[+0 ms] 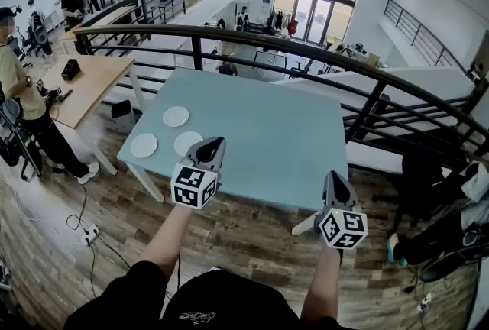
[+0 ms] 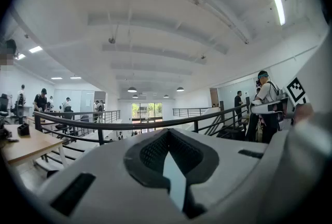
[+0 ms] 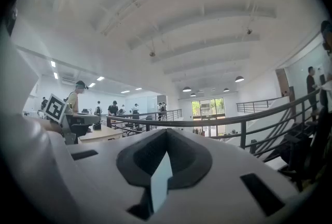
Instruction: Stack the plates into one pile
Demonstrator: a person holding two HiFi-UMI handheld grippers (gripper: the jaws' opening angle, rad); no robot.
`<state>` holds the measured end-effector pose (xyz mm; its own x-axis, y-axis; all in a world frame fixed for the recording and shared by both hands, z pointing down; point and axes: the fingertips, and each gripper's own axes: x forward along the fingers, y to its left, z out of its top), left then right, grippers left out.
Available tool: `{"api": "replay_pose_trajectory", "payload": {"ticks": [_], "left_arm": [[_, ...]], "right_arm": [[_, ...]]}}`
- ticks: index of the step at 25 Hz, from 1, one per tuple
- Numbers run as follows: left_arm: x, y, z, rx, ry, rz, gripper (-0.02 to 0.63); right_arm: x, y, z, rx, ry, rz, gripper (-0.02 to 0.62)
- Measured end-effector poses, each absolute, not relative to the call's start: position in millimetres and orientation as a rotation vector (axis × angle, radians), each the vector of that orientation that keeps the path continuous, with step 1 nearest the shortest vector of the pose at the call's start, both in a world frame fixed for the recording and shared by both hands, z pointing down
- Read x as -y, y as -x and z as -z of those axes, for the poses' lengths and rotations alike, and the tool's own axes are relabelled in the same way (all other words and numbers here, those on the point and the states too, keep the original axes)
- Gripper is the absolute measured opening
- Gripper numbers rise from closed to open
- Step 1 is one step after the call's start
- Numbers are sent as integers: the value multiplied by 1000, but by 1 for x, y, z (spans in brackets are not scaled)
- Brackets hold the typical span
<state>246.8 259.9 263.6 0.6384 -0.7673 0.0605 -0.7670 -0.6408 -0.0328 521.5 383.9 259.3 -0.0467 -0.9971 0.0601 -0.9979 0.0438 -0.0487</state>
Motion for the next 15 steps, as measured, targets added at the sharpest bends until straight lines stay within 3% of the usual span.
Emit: {"api": "replay_pose_trajectory", "payload": {"ticks": [15], "left_arm": [[-286, -260, -266, -1336, 2813, 83, 8]], "right_arm": [[-397, -536, -261, 2316, -2169, -110, 8]]}}
